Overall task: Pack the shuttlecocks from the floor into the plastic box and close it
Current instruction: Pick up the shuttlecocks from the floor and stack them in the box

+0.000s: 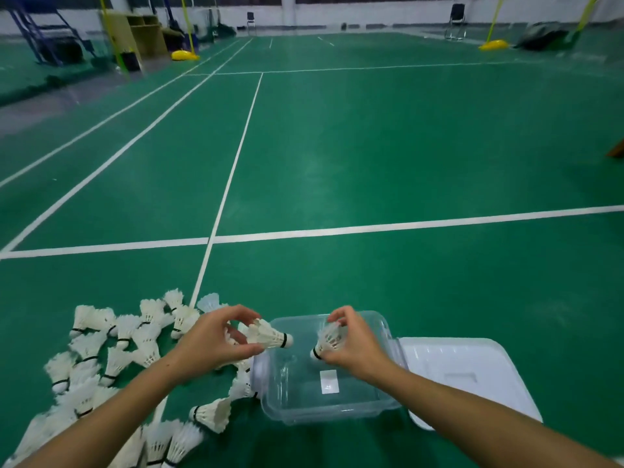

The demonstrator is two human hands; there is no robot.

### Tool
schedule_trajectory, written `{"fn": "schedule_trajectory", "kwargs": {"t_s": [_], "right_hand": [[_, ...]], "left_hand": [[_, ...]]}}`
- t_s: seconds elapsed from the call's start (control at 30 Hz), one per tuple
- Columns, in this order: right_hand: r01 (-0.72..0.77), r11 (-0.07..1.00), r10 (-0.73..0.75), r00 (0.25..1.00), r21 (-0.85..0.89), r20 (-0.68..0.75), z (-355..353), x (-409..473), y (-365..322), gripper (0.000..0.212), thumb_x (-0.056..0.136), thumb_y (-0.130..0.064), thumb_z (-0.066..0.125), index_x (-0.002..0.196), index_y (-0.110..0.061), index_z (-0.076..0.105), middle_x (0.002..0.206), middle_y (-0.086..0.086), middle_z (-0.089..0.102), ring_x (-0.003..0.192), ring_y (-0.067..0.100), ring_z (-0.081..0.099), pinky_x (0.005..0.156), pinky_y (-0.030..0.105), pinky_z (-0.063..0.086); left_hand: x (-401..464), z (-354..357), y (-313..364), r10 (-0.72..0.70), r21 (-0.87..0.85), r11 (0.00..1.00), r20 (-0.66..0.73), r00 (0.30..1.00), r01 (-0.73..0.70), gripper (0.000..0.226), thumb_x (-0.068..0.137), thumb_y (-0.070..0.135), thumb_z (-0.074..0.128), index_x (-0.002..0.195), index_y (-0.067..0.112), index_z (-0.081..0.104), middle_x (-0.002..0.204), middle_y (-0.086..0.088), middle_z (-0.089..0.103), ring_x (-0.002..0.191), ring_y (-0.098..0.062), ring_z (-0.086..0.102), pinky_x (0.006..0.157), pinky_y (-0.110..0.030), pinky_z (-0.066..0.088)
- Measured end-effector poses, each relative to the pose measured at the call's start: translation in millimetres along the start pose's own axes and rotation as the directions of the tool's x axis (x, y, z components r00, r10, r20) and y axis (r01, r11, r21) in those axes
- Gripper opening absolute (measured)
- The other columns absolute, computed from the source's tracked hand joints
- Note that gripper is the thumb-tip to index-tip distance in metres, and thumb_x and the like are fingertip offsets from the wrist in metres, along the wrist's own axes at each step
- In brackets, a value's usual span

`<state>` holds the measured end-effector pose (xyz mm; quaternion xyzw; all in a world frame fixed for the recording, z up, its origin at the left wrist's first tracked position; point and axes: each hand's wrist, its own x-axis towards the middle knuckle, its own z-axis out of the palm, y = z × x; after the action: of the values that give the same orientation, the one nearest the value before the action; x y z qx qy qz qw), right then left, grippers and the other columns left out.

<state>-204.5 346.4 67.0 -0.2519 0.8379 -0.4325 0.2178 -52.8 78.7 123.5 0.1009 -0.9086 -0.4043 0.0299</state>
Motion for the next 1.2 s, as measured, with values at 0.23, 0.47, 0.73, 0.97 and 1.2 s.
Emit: {"fn": "schedule_trajectory", "kwargs": {"t_s": [0.23,0.47,0.73,0.97,1.2], "right_hand": [[-0.032,0.998,0.026,0.994,0.053,0.107,56.0,21.6,32.2,0.063,0.066,-0.04,0.099,0.112,-0.03,0.057,0.113,-0.007,0.063,0.093,0.019,0.068,0.077,0.03,0.06],[-0.113,0.985,0.147,0.946,-0.131,0.289,70.8,33.9,56.5,0.071,0.071,-0.017,0.095,0.126,-0.022,0.051,0.117,-0.003,0.058,0.095,0.017,0.064,0.087,0.037,0.061],[-0.004,0.948,0.167,0.858,-0.319,0.485,86.1,33.8,57.3,0.055,0.073,-0.027,0.096,0.118,-0.015,0.067,0.109,0.0,0.067,0.099,0.021,0.066,0.084,0.032,0.058],[-0.045,0.97,0.171,0.825,-0.239,0.539,82.0,38.0,62.8,0.066,0.078,-0.025,0.094,0.135,-0.016,0.063,0.121,0.001,0.062,0.105,0.02,0.066,0.09,0.03,0.061],[0.011,0.996,0.031,0.893,-0.09,0.449,35.6,25.2,30.3,0.081,0.078,-0.047,0.09,0.147,-0.026,0.052,0.142,-0.007,0.058,0.111,0.009,0.064,0.095,0.028,0.058]], "left_hand": [[-11.5,-4.2,-35.3,-0.061,0.027,0.998,0.026,0.998,0.06,0.058,0.07,0.048,0.09,0.121,0.032,0.069,0.119,0.012,0.071,0.091,-0.004,0.076,0.083,-0.023,0.062],[-16.8,2.4,-40.8,-0.072,0.018,0.997,0.035,0.997,0.072,0.055,0.073,0.047,0.091,0.122,0.034,0.069,0.119,0.011,0.071,0.092,-0.006,0.076,0.086,-0.026,0.061],[-15.2,4.6,-36.9,-0.097,0.005,0.995,0.016,0.995,0.097,0.056,0.071,0.045,0.092,0.121,0.032,0.07,0.117,0.01,0.072,0.093,-0.006,0.076,0.088,-0.031,0.062],[-10.4,9.0,-34.1,-0.102,0.003,0.995,0.028,0.994,0.102,0.058,0.07,0.048,0.092,0.122,0.033,0.07,0.117,0.011,0.072,0.093,-0.005,0.076,0.088,-0.031,0.062],[-5.5,10.9,-24.7,-0.073,0.014,0.997,0.049,0.996,0.073,0.054,0.071,0.052,0.091,0.12,0.042,0.072,0.117,0.015,0.073,0.092,-0.008,0.076,0.089,-0.03,0.06]]}}
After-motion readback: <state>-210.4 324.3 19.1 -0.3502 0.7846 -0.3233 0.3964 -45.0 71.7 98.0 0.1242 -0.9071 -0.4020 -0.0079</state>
